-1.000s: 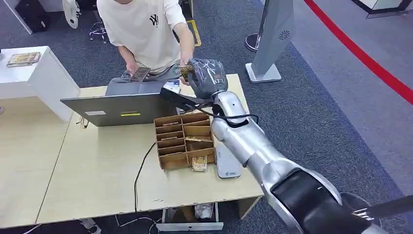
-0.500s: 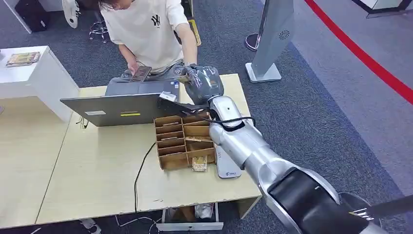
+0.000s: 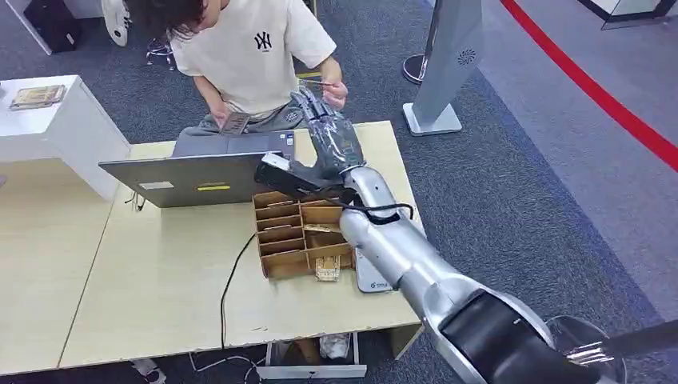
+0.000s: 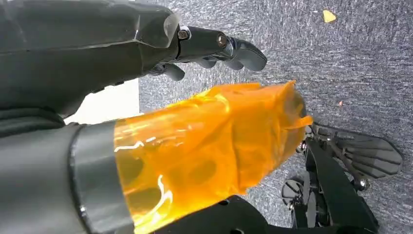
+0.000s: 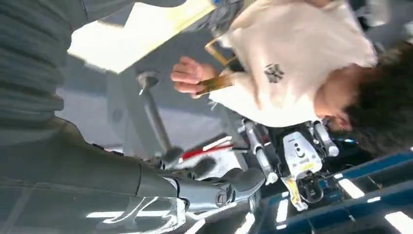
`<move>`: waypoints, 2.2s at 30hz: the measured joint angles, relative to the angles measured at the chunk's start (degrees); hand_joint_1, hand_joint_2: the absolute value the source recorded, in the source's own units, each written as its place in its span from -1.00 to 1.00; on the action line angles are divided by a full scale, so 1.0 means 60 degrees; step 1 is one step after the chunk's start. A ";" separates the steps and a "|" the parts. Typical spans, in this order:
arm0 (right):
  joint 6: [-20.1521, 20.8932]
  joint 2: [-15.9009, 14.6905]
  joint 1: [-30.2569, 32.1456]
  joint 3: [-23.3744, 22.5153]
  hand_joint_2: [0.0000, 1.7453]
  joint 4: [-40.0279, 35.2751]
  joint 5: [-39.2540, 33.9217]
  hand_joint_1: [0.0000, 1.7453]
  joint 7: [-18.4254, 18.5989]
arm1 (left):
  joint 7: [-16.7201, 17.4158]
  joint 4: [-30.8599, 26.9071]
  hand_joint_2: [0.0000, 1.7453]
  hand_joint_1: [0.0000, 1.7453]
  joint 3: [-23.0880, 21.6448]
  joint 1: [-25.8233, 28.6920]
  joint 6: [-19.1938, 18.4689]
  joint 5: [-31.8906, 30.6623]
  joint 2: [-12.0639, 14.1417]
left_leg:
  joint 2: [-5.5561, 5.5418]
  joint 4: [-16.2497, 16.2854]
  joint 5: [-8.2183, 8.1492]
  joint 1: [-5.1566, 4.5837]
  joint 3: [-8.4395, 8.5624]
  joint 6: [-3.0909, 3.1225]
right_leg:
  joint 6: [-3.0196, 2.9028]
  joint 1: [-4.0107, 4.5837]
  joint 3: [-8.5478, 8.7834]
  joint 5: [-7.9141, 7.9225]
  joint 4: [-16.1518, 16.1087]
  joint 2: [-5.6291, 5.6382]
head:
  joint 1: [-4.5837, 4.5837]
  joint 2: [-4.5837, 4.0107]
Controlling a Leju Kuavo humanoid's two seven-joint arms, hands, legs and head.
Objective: Pass the card to the sensor for recognition and then transmit it.
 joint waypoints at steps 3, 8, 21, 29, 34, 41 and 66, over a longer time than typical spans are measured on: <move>0.0040 0.0037 0.0708 -0.0172 1.00 -0.1104 -0.0750 -1.00 -0.0267 | -0.0069 0.0000 -1.00 -1.00 0.0007 0.0005 0.0077 0.0128 -0.0051 | 0.0001 -0.0001 -0.0001 0.0000 -0.0005 0.0000 | 0.0000 0.0000 -0.0005 -0.0001 -0.0001 0.0002 | -0.0003 0.0000; 0.0076 0.0044 0.1883 -0.0215 1.00 -0.2852 -0.1434 -1.00 -0.0529 | -0.0095 0.0000 -1.00 -1.00 0.0077 0.0007 0.0189 0.0321 -0.0142 | 0.0001 0.0000 -0.0001 -0.0001 -0.0007 0.0001 | 0.0000 0.0000 -0.0010 -0.0001 -0.0003 0.0002 | -0.0007 0.0000; -0.0026 -0.0299 0.4708 -0.0208 1.00 -0.5718 -0.1947 0.48 -0.0828 | -0.0179 0.0000 -1.00 -1.00 0.0353 0.0023 0.0430 0.0733 -0.0310 | 0.0001 0.0000 -0.0002 -0.0001 -0.0012 0.0001 | 0.0000 -0.0001 -0.0013 -0.0001 -0.0005 0.0001 | -0.0003 0.0000; -0.0015 -0.0707 0.5665 -0.0150 1.00 -0.6049 -0.1225 -0.66 -0.0430 | -0.0197 0.0000 -1.00 -1.00 0.0536 0.0029 0.0528 0.0875 -0.0324 | 0.0002 0.0000 -0.0002 -0.0001 -0.0014 0.0002 | 0.0000 -0.0001 -0.0014 0.0000 -0.0005 0.0003 | -0.0003 0.0000; -0.0015 -0.0958 0.5885 0.0149 1.00 -0.6002 -0.0465 -0.52 -0.0074 | -0.0197 0.0000 -1.00 -1.00 0.0572 0.0029 0.0568 0.0907 -0.0324 | 0.0002 0.0000 -0.0002 0.0000 -0.0014 0.0002 | 0.0000 0.0000 -0.0014 0.0000 -0.0005 0.0003 | -0.0003 0.0000; -0.0095 -0.1154 0.5941 0.0517 1.00 -0.5765 -0.0057 -0.04 0.0170 | -0.0193 0.0000 -1.00 -1.00 0.0579 0.0032 0.0597 0.0915 -0.0324 | 0.0002 0.0000 -0.0002 0.0000 -0.0014 0.0002 | 0.0000 0.0000 -0.0014 0.0000 -0.0005 0.0003 | -0.0003 0.0000; -0.0925 -0.1413 0.5105 0.0852 1.00 -0.3664 0.2060 0.12 0.1201 | -0.0131 0.0000 -1.00 -1.00 0.0634 0.0032 0.0594 0.0805 -0.0255 | 0.0002 0.0000 -0.0001 -0.0001 -0.0015 0.0002 | 0.0000 -0.0001 -0.0014 0.0001 -0.0004 0.0003 | -0.0003 0.0000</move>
